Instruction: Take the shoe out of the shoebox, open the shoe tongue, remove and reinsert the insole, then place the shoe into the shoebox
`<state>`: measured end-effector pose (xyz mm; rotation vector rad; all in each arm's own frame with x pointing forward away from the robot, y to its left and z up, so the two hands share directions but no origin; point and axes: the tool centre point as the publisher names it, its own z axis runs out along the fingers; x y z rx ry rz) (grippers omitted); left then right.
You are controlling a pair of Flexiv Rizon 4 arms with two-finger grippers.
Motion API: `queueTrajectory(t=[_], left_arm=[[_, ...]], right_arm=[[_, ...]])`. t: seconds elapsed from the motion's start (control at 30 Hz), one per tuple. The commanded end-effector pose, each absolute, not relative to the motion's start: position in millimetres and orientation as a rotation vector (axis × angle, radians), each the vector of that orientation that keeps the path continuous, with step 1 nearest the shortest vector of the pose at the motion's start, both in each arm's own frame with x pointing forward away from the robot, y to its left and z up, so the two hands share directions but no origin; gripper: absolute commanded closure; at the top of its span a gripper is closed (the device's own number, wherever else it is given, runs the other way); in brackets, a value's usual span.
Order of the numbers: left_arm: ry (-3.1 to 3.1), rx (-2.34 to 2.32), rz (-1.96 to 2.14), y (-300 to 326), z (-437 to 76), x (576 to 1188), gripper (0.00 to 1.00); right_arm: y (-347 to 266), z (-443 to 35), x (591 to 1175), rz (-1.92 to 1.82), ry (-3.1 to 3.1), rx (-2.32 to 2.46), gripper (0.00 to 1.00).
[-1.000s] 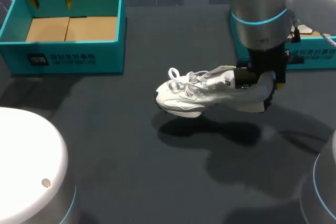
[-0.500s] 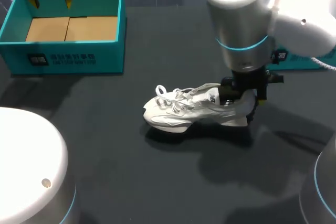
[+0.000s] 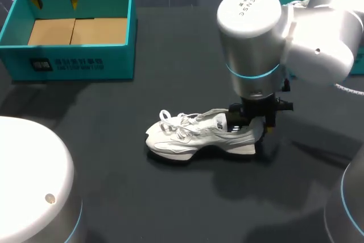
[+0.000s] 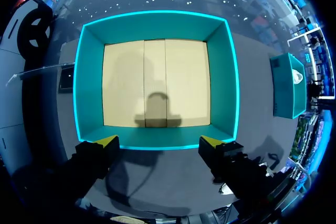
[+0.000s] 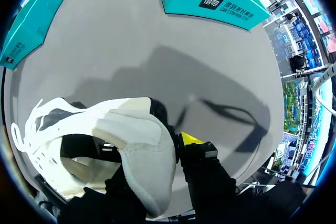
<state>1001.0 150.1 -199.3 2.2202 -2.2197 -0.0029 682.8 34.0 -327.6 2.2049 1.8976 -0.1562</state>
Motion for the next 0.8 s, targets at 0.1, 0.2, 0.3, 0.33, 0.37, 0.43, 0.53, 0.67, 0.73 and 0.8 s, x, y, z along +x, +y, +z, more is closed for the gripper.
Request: queueTrajectory(t=[0.1, 0.2, 0.3, 0.33, 0.37, 0.43, 0.53, 0.67, 0.73, 0.8], left_arm=[[-2.220, 2.220, -0.002, 150.1, -199.5, 1000.8, 0.00], [-2.220, 2.220, -0.002, 150.1, -199.5, 1000.8, 0.00], [-2.220, 2.220, -0.002, 150.1, -199.5, 1000.8, 0.00], [-2.220, 2.220, -0.002, 150.1, -199.5, 1000.8, 0.00], [-2.220, 2.220, -0.002, 150.1, -199.5, 1000.8, 0.00], [-2.220, 2.220, -0.002, 150.1, -199.5, 1000.8, 0.00], [-2.220, 2.220, -0.002, 150.1, -199.5, 1000.8, 0.00], [-2.220, 2.220, -0.002, 150.1, -199.5, 1000.8, 0.00], [-2.220, 2.220, -0.002, 150.1, -199.5, 1000.8, 0.00], [-2.220, 2.220, -0.002, 150.1, -199.5, 1000.8, 0.00]], right_arm=[[36.5, -346.0, 684.8, -0.189, 1.919, 2.237, 1.00], [37.7, -353.2, 683.0, -0.201, 1.925, 2.250, 1.00], [39.3, -357.9, 682.0, -0.206, 1.937, 2.251, 1.00], [39.7, -359.2, 681.8, -0.205, 1.939, 2.250, 1.00], [40.0, -360.3, 681.6, -0.205, 1.941, 2.248, 1.00], [40.5, -362.1, 681.3, -0.202, 1.945, 2.243, 1.00], [41.1, -364.7, 681.1, -0.199, 1.952, 2.235, 1.00], [41.7, -368.2, 679.8, -0.201, 1.962, 2.231, 1.00], [42.2, -370.2, 678.8, -0.196, 1.972, 2.226, 1.00], [42.9, -372.4, 678.1, -0.194, 1.979, 2.224, 1.00]])
